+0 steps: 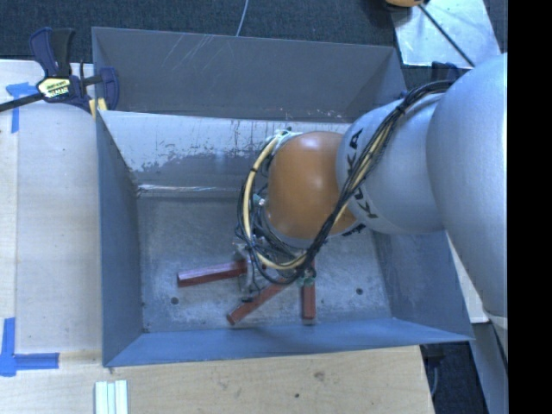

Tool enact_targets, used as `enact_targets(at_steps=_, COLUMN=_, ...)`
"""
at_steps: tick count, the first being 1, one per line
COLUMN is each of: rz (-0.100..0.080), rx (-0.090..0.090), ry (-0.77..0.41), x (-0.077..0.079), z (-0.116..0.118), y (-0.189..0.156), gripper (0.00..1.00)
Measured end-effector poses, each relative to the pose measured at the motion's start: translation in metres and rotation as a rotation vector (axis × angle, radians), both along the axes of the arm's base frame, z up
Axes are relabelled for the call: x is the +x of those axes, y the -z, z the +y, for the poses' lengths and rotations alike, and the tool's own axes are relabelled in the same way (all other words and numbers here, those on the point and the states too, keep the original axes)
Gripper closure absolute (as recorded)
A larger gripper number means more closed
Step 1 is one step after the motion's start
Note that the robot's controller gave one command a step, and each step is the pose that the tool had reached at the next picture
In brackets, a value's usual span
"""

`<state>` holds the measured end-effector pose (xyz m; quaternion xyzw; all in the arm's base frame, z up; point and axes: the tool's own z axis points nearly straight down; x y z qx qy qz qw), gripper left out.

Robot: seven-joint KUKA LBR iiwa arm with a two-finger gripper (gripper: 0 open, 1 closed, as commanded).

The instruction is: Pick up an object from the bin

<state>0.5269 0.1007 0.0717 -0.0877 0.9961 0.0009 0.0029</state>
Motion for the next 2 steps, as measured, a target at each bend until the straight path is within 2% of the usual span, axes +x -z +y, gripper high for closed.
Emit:
enact_targets(at_steps=1, rz=-0.001, rx=-0.005, ry=0.009, x=0.014, z=-0.018, y=-0.085, gripper=1.0)
enact_targets(at_steps=2, rz=0.0, rx=0.002, ry=-0.02, x=-0.025, z=0.046, y=-0.133, gripper=1.0)
